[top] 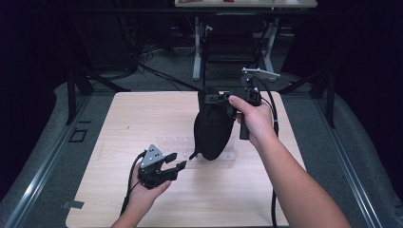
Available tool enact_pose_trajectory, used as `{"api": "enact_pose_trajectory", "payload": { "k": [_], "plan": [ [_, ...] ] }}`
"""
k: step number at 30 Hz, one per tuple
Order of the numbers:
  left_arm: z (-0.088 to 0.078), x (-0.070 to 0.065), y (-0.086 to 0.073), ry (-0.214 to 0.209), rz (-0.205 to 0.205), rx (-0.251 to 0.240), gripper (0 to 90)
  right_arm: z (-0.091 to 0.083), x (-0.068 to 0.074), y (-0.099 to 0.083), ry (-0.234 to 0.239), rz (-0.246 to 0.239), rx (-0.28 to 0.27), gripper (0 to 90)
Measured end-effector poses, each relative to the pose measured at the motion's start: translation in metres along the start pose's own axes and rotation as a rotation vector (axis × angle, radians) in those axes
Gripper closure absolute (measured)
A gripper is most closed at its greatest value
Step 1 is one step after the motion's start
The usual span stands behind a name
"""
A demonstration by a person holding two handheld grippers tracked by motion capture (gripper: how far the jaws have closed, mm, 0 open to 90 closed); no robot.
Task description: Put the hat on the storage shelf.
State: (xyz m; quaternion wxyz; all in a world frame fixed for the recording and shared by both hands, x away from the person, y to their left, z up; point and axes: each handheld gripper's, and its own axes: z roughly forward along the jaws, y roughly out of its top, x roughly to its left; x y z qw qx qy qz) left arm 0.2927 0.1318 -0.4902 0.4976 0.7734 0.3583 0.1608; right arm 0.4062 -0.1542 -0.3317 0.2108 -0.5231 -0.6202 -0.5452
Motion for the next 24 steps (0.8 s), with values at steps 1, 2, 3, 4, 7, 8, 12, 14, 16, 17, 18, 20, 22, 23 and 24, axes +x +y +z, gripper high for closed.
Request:
{"api": "enact_pose_trajectory", "payload": {
  "k": [1, 2, 3, 4, 7, 8, 12, 14, 16, 17, 18, 20, 22, 23, 24],
  "plan": [
    [0.000, -0.001, 0.001, -0.004, 0.003, -0.002, 51.6, 0.000, 0.000, 0.000, -0.001, -0.001, 0.000, 88.5],
    [0.001, -0.003, 0.003, -0.006, 0.009, -0.004, 51.8, 0.000, 0.000, 0.000, -0.001, -0.001, 0.000, 88.5],
    [0.001, -0.004, 0.005, -0.012, 0.009, -0.006, 52.4, 0.000, 0.000, 0.000, -0.001, -0.001, 0.001, 88.5],
    [0.001, -0.005, 0.006, -0.016, 0.015, -0.006, 52.8, 0.000, 0.000, -0.001, -0.001, -0.001, 0.000, 88.4],
    [0.002, -0.010, 0.011, -0.029, 0.032, -0.009, 53.7, 0.001, 0.001, 0.000, -0.002, 0.001, -0.003, 88.4],
    [0.002, -0.010, 0.011, -0.029, 0.032, -0.009, 54.2, 0.001, 0.001, 0.000, 0.000, 0.000, -0.001, 88.4],
    [0.006, -0.015, 0.017, -0.032, 0.051, -0.006, 57.4, 0.002, 0.001, -0.001, 0.002, -0.002, 0.002, 88.4],
    [0.007, -0.016, 0.018, -0.033, 0.058, -0.005, 63.6, 0.002, 0.002, -0.001, 0.004, -0.002, 0.003, 88.4],
    [0.011, -0.018, 0.019, -0.025, 0.069, 0.012, 67.2, 0.003, 0.002, -0.001, 0.006, -0.003, 0.001, 88.3],
    [0.012, -0.019, 0.019, -0.020, 0.075, 0.017, 69.7, 0.003, 0.002, -0.001, 0.005, -0.002, 0.000, 88.3],
    [0.015, -0.020, 0.019, -0.007, 0.087, 0.025, 70.3, 0.003, 0.002, -0.001, 0.005, -0.002, 0.000, 88.3],
    [0.018, -0.020, 0.019, 0.003, 0.090, 0.029, 72.3, 0.003, 0.002, -0.001, 0.005, -0.006, 0.003, 88.3],
    [0.019, -0.020, 0.019, 0.009, 0.092, 0.032, 74.5, 0.003, 0.002, -0.002, 0.005, -0.006, 0.003, 88.3],
    [0.020, -0.020, 0.020, 0.015, 0.095, 0.033, 74.5, 0.003, 0.002, -0.002, 0.005, -0.005, 0.004, 88.3],
    [0.022, -0.021, 0.020, 0.021, 0.100, 0.041, 76.0, 0.003, 0.002, -0.002, 0.006, -0.005, 0.003, 88.3]
  ]
}}
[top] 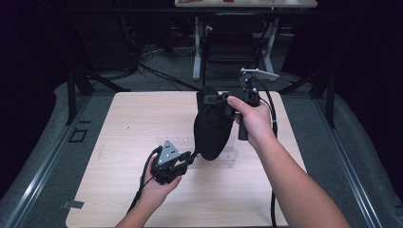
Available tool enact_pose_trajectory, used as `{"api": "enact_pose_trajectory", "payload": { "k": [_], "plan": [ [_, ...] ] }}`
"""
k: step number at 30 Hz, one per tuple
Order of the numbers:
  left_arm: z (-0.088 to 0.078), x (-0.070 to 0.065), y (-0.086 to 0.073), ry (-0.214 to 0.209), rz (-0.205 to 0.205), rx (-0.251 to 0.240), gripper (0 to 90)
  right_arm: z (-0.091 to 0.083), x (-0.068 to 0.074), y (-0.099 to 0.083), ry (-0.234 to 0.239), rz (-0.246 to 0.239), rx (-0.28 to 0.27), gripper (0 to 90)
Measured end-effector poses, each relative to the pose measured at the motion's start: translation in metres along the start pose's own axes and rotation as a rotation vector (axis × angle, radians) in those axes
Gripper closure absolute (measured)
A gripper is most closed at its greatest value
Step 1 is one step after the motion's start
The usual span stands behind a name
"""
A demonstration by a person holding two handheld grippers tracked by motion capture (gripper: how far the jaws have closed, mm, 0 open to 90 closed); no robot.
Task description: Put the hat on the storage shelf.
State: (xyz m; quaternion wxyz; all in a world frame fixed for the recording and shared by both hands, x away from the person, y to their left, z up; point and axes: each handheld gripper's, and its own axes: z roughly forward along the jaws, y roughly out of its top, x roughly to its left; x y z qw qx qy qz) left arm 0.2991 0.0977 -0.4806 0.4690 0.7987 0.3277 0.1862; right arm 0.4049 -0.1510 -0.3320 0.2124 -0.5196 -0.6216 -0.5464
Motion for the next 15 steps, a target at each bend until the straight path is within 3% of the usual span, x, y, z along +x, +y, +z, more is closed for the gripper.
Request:
{"api": "enact_pose_trajectory", "payload": {
  "k": [15],
  "plan": [
    [0.0008, -0.0059, 0.0001, 0.042, 0.086, 0.016, 81.9, -0.0003, 0.0010, -0.0013, 0.003, 0.001, -0.004, 87.7]
  ]
}}
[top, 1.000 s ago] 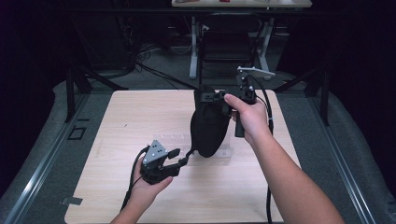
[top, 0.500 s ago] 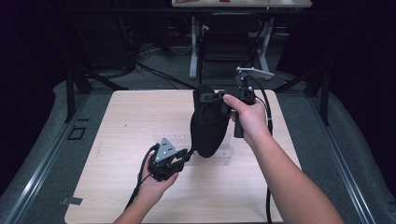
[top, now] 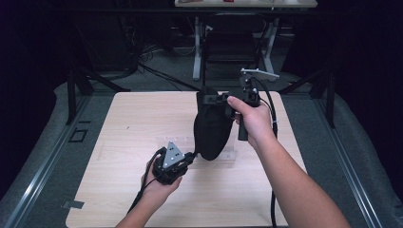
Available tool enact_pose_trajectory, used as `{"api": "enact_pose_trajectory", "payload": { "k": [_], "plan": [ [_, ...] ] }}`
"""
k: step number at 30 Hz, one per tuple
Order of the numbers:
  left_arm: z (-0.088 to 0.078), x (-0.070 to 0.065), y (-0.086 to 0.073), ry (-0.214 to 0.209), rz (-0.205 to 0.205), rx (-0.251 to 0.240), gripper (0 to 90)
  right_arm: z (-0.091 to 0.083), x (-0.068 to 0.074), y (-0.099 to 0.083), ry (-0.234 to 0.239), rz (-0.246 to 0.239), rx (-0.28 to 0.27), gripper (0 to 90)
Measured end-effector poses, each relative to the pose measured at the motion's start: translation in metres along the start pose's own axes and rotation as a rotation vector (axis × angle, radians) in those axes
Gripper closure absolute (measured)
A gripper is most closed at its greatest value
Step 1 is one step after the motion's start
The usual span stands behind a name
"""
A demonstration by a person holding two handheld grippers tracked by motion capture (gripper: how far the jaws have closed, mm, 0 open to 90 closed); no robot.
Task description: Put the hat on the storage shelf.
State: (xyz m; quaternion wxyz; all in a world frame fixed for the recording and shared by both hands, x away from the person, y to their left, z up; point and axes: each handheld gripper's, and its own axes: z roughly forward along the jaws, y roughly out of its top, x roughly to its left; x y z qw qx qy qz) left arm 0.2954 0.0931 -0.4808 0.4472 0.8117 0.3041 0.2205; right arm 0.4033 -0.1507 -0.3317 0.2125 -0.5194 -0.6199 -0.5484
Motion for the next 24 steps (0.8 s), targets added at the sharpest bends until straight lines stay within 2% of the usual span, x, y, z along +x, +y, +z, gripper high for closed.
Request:
{"api": "enact_pose_trajectory", "payload": {
  "k": [3, 6, 7, 10, 17, 24],
  "plan": [
    [0.000, -0.001, -0.001, 0.014, 0.023, 0.001, 82.7, 0.002, 0.002, 0.000, 0.000, 0.000, 0.002, 86.9],
    [-0.001, 0.000, -0.002, 0.016, 0.028, -0.002, 83.0, 0.003, 0.003, -0.001, 0.003, -0.003, 0.001, 85.8],
    [-0.001, 0.000, -0.003, 0.018, 0.032, -0.002, 83.3, 0.002, 0.004, -0.001, 0.022, -0.002, -0.006, 84.2],
    [-0.002, 0.000, -0.004, 0.025, 0.045, 0.001, 83.9, -0.003, 0.009, -0.001, 0.035, -0.015, -0.018, 84.8],
    [-0.004, 0.004, -0.008, 0.045, 0.046, 0.015, 85.4, -0.011, 0.018, -0.003, 0.014, -0.060, -0.020, 84.1],
    [-0.005, 0.011, -0.016, 0.052, 0.041, 0.034, 85.6, -0.020, 0.019, -0.006, -0.004, -0.082, -0.021, 83.8]
  ]
}}
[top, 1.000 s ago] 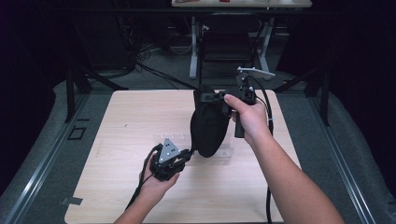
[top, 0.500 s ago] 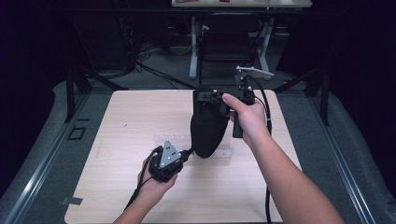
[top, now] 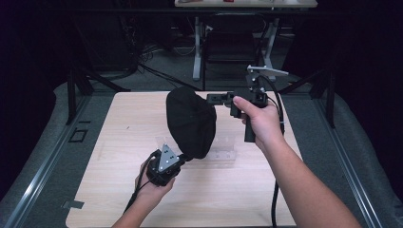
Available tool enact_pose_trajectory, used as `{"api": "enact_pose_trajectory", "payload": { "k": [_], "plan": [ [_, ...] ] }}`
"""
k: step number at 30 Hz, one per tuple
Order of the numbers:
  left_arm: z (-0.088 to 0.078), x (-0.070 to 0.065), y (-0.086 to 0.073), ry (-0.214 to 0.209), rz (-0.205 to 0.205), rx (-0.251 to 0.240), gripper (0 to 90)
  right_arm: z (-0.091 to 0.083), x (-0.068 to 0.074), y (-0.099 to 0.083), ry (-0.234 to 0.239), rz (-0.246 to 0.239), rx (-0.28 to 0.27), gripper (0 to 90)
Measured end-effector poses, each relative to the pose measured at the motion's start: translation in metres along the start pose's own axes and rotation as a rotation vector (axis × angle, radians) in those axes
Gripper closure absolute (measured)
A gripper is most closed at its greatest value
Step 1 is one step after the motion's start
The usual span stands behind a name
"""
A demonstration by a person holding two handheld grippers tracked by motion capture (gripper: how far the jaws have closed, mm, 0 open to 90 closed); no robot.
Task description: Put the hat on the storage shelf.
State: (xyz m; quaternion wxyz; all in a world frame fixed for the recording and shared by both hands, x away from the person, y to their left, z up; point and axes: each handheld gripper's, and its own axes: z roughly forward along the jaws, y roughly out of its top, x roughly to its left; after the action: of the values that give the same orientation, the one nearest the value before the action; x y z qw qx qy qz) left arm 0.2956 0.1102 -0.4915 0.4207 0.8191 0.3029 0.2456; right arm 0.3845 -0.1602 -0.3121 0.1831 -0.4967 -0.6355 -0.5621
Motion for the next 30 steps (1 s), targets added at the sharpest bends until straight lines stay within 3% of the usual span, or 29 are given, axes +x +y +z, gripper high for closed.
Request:
{"api": "enact_pose_trajectory", "payload": {
  "k": [6, 10, 17, 22, 24, 30],
  "plan": [
    [0.002, 0.004, -0.009, 0.003, -0.025, 0.010, 85.4, -0.006, -0.001, -0.001, -0.009, -0.011, -0.009, 83.3],
    [0.007, 0.007, -0.017, 0.014, -0.036, 0.041, 85.1, -0.012, -0.008, -0.003, -0.013, 0.001, -0.016, 83.3],
    [0.007, 0.008, -0.022, 0.015, -0.059, 0.038, 84.7, -0.018, -0.016, -0.004, -0.016, 0.015, -0.029, 82.9],
    [0.007, 0.011, -0.030, 0.006, -0.114, 0.027, 84.3, -0.024, -0.017, -0.005, -0.031, 0.010, -0.038, 82.4],
    [0.006, 0.012, -0.031, 0.016, -0.103, 0.028, 84.1, -0.027, -0.018, -0.006, -0.035, 0.006, -0.043, 82.3],
    [0.007, 0.015, -0.038, 0.003, -0.134, 0.014, 83.3, -0.033, -0.019, -0.007, -0.054, -0.002, -0.052, 81.8]
  ]
}}
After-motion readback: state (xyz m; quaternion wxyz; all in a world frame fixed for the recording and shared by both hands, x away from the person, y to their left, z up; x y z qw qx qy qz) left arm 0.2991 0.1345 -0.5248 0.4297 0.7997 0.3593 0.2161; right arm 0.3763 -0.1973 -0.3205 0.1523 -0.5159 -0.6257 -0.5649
